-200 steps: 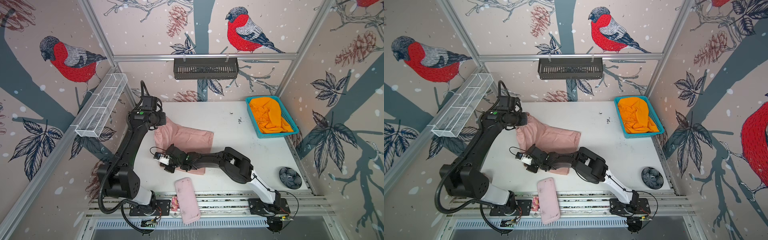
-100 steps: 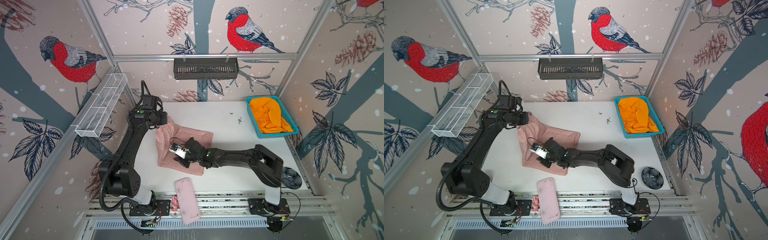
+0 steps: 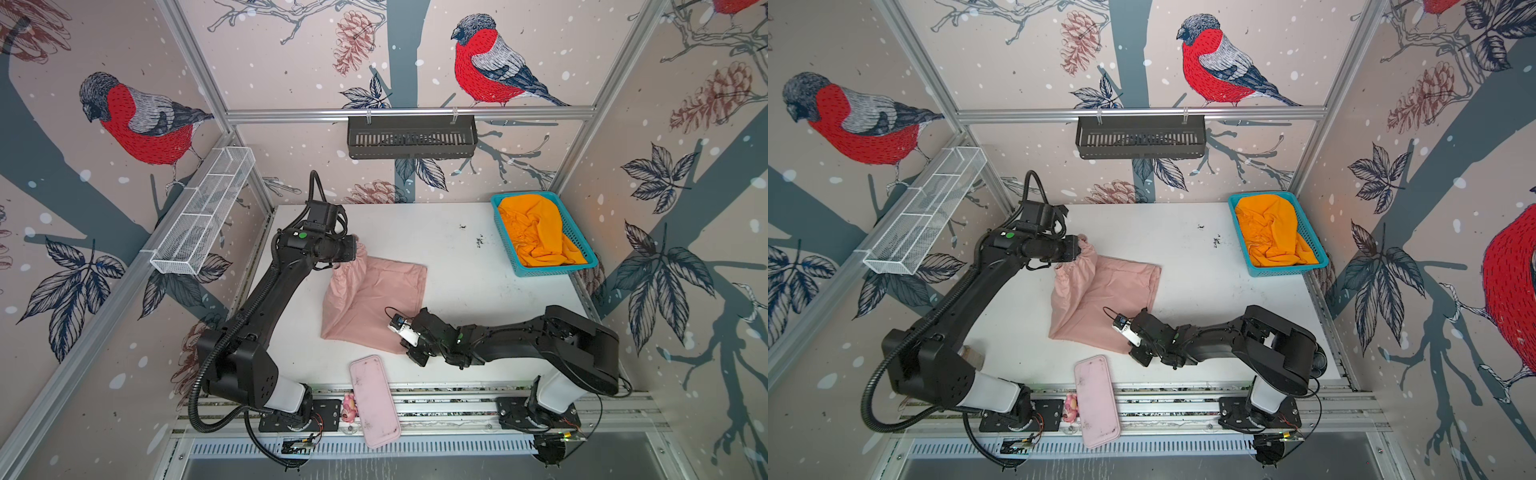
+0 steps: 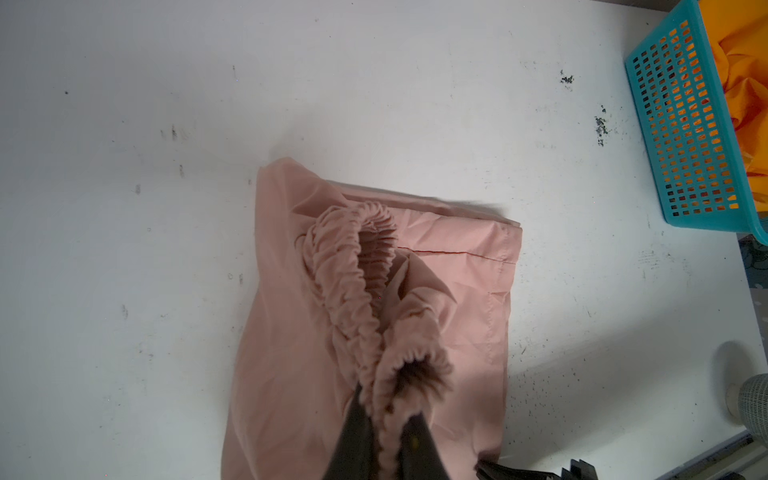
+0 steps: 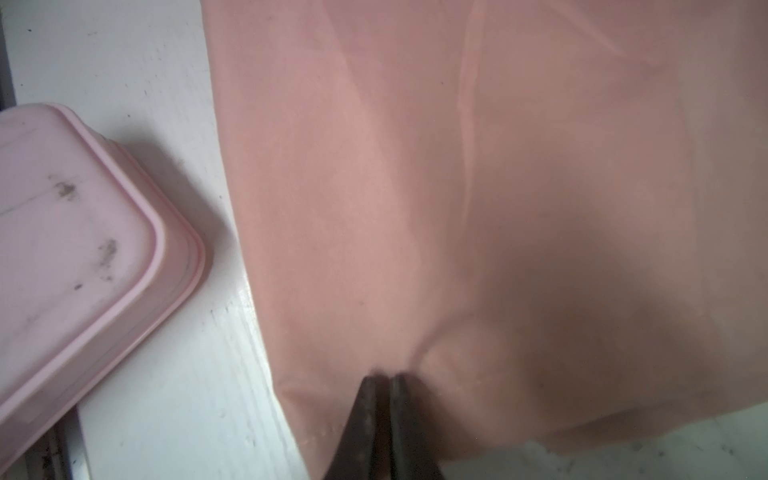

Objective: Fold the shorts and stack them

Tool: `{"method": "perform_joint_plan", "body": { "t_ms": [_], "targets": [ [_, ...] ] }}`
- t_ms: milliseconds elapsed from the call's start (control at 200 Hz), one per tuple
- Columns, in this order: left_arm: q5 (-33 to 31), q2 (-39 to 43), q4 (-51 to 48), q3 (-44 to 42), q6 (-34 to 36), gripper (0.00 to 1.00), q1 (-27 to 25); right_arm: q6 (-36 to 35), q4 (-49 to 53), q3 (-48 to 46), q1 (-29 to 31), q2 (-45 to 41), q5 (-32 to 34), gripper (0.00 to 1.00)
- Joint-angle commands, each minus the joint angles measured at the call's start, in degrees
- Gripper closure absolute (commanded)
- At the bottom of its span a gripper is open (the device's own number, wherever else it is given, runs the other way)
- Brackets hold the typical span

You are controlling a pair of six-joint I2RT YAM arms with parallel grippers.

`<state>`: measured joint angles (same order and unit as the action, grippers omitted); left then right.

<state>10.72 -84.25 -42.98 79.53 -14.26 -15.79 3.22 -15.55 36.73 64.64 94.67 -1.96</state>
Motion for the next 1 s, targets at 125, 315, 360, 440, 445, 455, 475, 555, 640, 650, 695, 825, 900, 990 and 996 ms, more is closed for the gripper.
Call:
{"method": "perform_joint_plan", "body": {
  "t_ms": [125, 315, 360, 440, 445, 455, 475, 555, 640, 650, 695, 825, 900, 990, 996],
  "targets": [
    [2.76, 0.67, 8.77, -3.44, -4.72, 1.0, -4.03, 1.95, -3.01, -0.34, 1.08, 2.19, 0.01, 0.9],
    [5.71, 0.28, 15.51, -7.99, -6.19, 1.0, -7.41, 2.39, -3.46, -0.34, 1.19, 2.8, -0.12, 0.9],
    [5.59, -0.22, 16.18, -8.6, -6.17, 1.0, -8.3, 2.57, -3.6, -0.26, 1.19, 2.87, -0.16, 0.9],
    [5.42, -1.07, 17.31, -9.6, -5.91, 1.0, -9.93, 2.74, -3.83, -0.34, 1.28, 2.89, -0.08, 0.9],
    [5.39, -1.13, 17.36, -9.72, -5.93, 1.0, -10.03, 2.79, -3.85, -0.34, 1.28, 2.89, -0.07, 0.9],
    [5.44, -1.19, 17.74, -9.98, -5.9, 1.0, -10.22, 2.76, -3.87, -0.34, 1.28, 2.95, -0.05, 0.9],
    [5.52, -1.34, 18.46, -10.48, -5.9, 1.0, -10.66, 2.84, -3.87, -0.34, 1.28, 2.97, -0.04, 0.9],
    [6.61, -1.81, 21.76, -12.98, -6.16, 1.0, -12.32, 2.84, -3.98, -0.17, 1.23, 3.21, 0.08, 0.9],
    [7.42, -3.03, 22.56, -14.15, -6.0, 1.0, -14.08, 2.73, -4.11, 0.0, 1.2, 3.52, 0.32, 0.89],
    [7.55, -3.2, 22.56, -14.2, -5.97, 1.0, -14.2, 2.75, -4.13, 0.01, 1.19, 3.57, 0.43, 0.89],
    [7.58, -3.76, 22.63, -14.54, -6.06, 1.0, -14.9, 2.79, -4.45, 0.01, 1.12, 3.75, 0.97, 0.89],
    [8.73, -5.34, 24.81, -16.14, -6.91, 1.0, -16.28, 2.75, -4.58, 0.44, 0.67, 3.97, 1.19, 0.8],
    [9.07, -6.21, 25.18, -16.0, -6.97, 0.97, -17.19, 2.91, -4.56, 0.12, 0.57, 2.56, 1.16, 0.74],
    [8.9, -6.72, 24.59, -15.18, -6.6, 0.63, -18.02, 3.26, -4.12, -0.92, 0.49, -0.62, 1.15, 0.58],
    [8.89, -6.76, 24.56, -15.1, -6.58, 0.61, -18.03, 3.27, -4.08, -0.98, 0.49, -0.8, 1.07, 0.57]
  ]
}}
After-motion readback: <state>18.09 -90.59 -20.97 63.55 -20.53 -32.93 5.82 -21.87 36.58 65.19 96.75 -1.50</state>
